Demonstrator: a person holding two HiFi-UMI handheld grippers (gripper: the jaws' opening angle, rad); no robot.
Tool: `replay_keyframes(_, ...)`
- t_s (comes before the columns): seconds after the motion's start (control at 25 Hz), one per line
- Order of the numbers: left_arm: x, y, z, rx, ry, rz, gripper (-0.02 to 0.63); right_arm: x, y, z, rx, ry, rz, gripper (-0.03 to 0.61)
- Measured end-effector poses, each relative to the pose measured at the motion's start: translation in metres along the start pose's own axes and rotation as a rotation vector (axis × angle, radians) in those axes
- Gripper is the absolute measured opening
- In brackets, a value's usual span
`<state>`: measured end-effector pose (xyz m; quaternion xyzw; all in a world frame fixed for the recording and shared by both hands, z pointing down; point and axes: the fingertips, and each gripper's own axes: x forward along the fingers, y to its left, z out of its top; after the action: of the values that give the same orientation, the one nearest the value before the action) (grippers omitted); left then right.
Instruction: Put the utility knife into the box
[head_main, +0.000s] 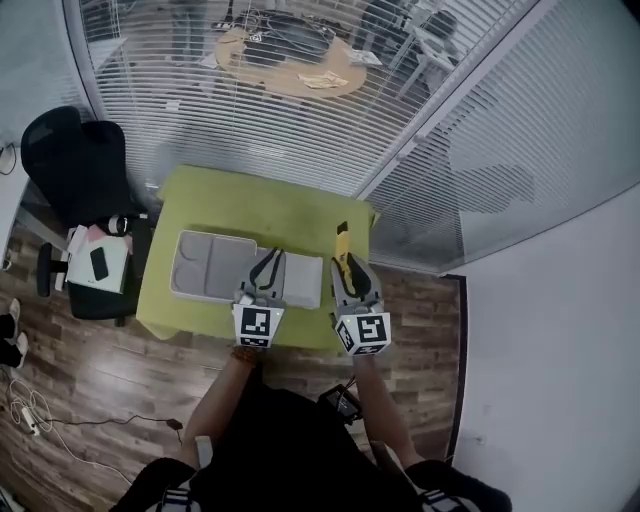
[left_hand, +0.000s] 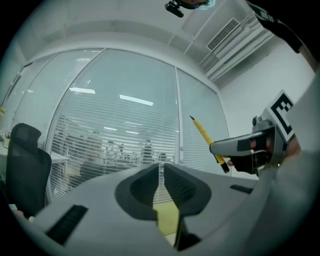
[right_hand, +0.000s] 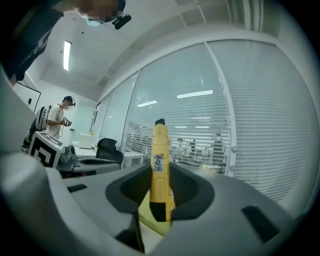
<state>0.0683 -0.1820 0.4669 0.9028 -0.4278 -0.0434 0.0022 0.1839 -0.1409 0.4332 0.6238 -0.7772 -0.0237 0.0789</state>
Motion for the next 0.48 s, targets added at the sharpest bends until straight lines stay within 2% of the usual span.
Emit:
replay_keyframes(0.24, 0.009, 0.016, -0.007, -0.007, 0.009, 0.009, 0.04, 0.026, 0.006, 0.008, -0.022, -0.021, 0.028, 0.109)
replay_keyframes(0.48, 0.009, 0.024, -0.009, 0.022, 0.013, 0.042, 0.038, 0.034, 0.004, 0.014, -0.025, -0.054, 0.059, 0.109)
